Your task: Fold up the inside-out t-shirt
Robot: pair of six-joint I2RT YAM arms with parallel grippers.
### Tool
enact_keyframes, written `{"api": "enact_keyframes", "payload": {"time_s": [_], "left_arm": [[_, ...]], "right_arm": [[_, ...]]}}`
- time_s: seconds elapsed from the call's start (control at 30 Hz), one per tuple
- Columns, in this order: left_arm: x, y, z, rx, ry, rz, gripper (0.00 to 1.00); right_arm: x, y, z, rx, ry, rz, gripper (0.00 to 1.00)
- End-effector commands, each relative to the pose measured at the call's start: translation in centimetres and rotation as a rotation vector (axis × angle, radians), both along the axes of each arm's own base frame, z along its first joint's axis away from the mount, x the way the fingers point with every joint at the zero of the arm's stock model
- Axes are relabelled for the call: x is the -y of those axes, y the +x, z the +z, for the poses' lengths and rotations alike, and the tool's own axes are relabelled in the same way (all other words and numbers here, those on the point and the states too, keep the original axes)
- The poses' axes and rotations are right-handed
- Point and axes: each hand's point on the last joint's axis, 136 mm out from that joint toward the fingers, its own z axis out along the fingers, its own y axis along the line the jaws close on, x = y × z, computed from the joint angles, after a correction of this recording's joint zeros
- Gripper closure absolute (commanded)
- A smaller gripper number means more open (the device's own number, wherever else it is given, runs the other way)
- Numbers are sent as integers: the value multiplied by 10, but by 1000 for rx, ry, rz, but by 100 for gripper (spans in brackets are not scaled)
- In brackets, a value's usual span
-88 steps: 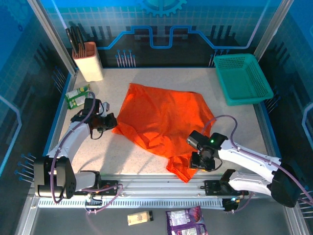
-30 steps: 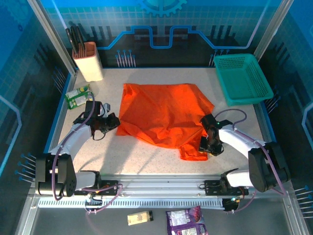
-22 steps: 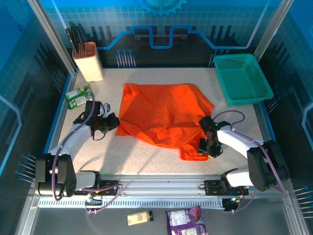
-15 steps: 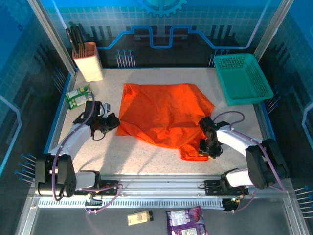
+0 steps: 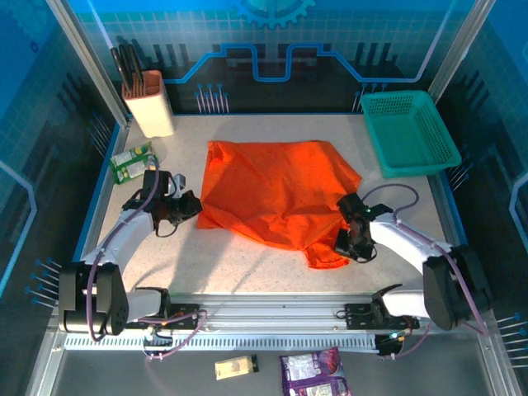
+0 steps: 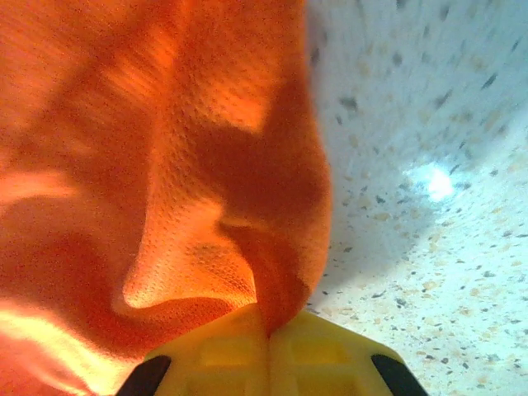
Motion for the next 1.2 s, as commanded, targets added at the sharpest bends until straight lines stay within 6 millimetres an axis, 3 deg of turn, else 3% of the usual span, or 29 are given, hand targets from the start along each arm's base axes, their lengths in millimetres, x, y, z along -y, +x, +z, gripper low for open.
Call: {"api": "enact_keyframes", "payload": {"time_s": [0.0,0.1,0.23,0.37,0.47,0.5,0.57,0.67,0.77,0.87,1.03,1.1,1.17], "left_arm": [[-3,8,33,77,8,3,100],[0,17,66,151,-8,-17,100],[11,31,122,281,-59,-67,100],[20,45,187,444,-115,-100,100],[24,51,244,586,-130,-125,100],[23,51,267,639,-119,-133,100],[20,42,333,783,-63,-162,100],[13,17,428,1006,62,-169,100],[9,-5,478,1137,107,-143,100],[9,-3,472,1119,89,-136,100],[13,24,402,956,2,-137,100],[12,28,385,926,-28,-114,100],[10,31,385,927,-33,-100,100]], "right_arm": [[3,40,56,215,15,-14,100],[12,73,121,402,42,-42,100],[43,104,243,757,7,-99,100],[77,112,385,1091,-81,-135,100],[88,104,473,1290,-140,-144,100],[89,103,489,1329,-143,-144,100],[86,106,507,1380,-116,-144,100],[71,123,494,1368,-11,-128,100],[59,135,480,1353,79,-122,100],[67,130,490,1381,43,-138,100],[101,76,565,1553,-187,-186,100],[107,57,588,1618,-230,-197,100],[106,55,592,1635,-219,-195,100]]}}
